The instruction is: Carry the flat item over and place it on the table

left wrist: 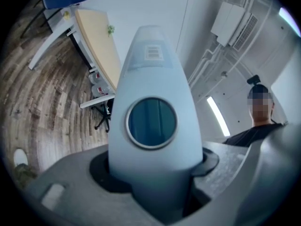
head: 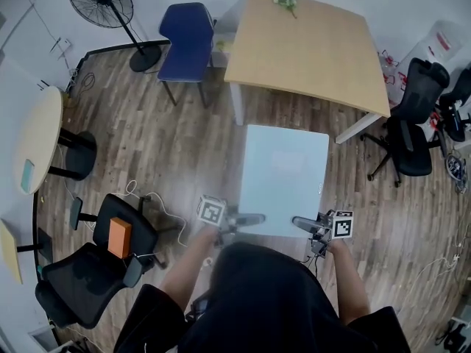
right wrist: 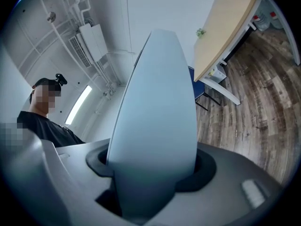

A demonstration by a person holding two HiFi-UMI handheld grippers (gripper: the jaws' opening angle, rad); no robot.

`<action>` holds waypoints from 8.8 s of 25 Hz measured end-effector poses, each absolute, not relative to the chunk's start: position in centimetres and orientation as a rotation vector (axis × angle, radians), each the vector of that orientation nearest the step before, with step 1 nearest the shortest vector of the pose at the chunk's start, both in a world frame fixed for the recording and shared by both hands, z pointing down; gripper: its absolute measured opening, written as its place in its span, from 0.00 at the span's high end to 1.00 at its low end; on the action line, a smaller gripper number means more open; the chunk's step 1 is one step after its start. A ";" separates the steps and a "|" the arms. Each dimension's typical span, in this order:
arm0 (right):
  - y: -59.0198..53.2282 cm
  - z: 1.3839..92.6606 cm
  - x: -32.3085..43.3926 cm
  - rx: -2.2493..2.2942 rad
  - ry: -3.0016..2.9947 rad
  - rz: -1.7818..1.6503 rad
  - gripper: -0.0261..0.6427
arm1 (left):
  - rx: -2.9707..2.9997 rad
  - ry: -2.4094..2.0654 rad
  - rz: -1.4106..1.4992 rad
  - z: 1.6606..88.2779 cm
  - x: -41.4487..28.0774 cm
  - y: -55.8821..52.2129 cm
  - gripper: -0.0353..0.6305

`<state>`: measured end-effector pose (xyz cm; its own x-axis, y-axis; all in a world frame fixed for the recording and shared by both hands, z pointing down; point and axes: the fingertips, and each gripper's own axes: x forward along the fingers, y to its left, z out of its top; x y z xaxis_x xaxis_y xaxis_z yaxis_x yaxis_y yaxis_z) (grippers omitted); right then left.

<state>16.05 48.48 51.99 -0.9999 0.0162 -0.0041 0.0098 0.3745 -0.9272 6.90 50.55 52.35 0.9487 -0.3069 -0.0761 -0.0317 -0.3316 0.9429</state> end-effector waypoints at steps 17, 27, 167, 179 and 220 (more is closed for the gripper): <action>34.8 50.6 4.6 0.065 -2.646 1.770 0.51 | 1.906 -0.189 -0.256 50.2 -4.5 36.3 0.47; 27.8 51.7 3.9 0.000 -2.679 1.776 0.52 | 1.926 -0.267 -0.266 51.5 -5.3 29.9 0.47; -31.0 73.5 -1.4 0.880 -2.137 1.513 0.35 | 1.664 -0.997 0.065 73.6 -20.0 -29.1 0.39; -28.6 59.0 0.9 0.934 -2.422 1.520 0.43 | 2.020 -0.967 0.010 57.1 -16.5 -26.6 0.41; -29.3 42.6 3.8 1.475 -2.518 0.376 0.96 | 2.339 -1.744 0.105 40.2 -21.6 -25.7 0.95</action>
<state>3.83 -29.26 42.57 -0.4825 -0.8242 0.2965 -0.8748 0.4701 -0.1169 -21.62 -25.72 40.21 0.2924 -0.9376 0.1884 -0.9534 -0.2705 0.1334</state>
